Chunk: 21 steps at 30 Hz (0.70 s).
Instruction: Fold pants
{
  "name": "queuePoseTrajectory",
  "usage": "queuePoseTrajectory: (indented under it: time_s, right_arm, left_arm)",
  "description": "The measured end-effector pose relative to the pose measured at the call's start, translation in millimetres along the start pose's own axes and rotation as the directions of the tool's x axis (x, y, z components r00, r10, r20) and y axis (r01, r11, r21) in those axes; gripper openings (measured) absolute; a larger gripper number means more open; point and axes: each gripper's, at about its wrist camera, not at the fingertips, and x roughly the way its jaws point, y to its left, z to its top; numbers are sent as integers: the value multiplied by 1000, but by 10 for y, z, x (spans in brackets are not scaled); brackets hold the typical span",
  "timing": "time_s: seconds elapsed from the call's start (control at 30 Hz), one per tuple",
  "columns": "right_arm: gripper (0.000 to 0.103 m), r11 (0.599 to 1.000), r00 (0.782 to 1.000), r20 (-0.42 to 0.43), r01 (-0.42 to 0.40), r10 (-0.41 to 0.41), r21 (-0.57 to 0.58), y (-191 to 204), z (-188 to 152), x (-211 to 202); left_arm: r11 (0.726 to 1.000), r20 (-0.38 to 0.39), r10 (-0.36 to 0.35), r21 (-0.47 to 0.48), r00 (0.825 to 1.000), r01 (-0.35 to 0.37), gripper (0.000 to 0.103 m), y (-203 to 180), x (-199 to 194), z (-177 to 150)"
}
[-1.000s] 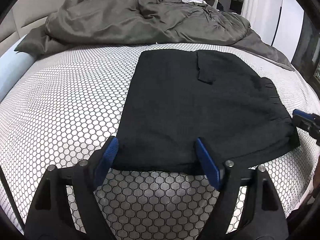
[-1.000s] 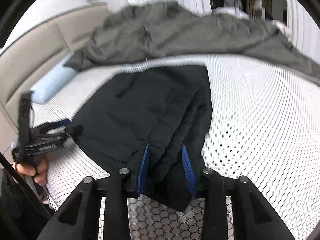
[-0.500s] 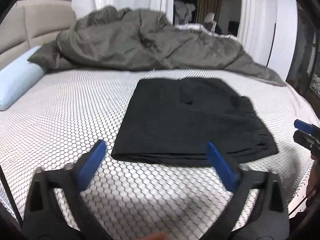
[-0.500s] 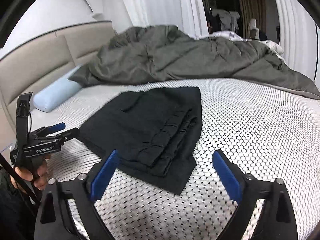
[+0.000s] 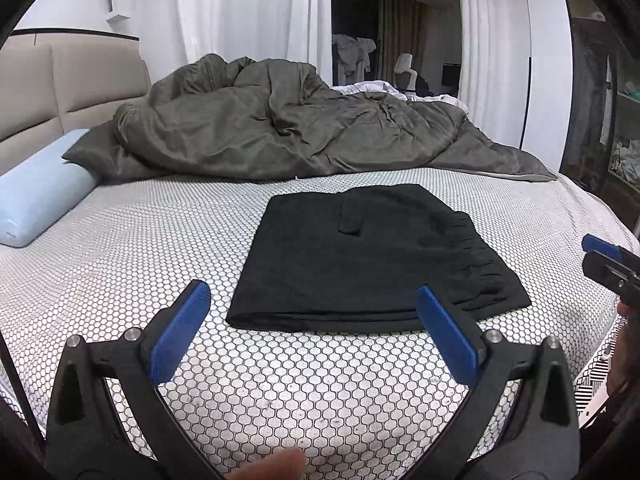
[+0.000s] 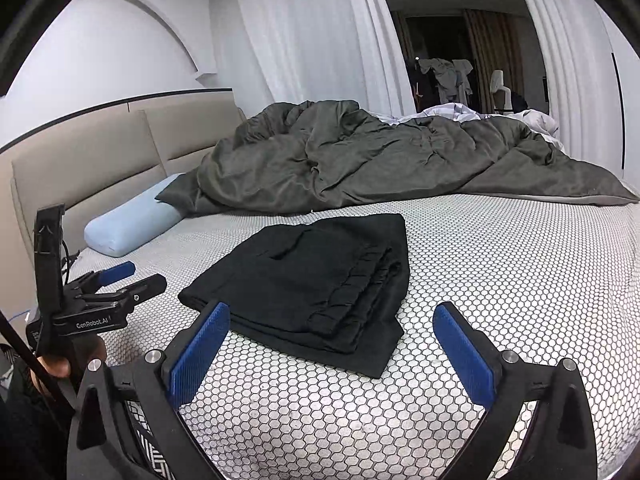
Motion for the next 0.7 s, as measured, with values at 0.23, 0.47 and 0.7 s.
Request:
queuePoseTrajectory:
  time_s: [0.23, 0.47, 0.7]
  right_arm:
    - [103, 999, 1000, 3, -19, 19, -45, 178, -31, 3]
    - [103, 998, 1000, -4, -13, 13, -66, 238, -61, 21]
    - [103, 998, 1000, -20, -3, 2, -59, 215, -60, 61]
  left_arm:
    - [1000, -30, 6, -9, 1000, -7, 103, 84, 156, 10]
    - [1000, -32, 10, -7, 999, -10, 103, 82, 152, -11]
    - [1000, -32, 7, -12, 999, -8, 103, 109, 148, -8]
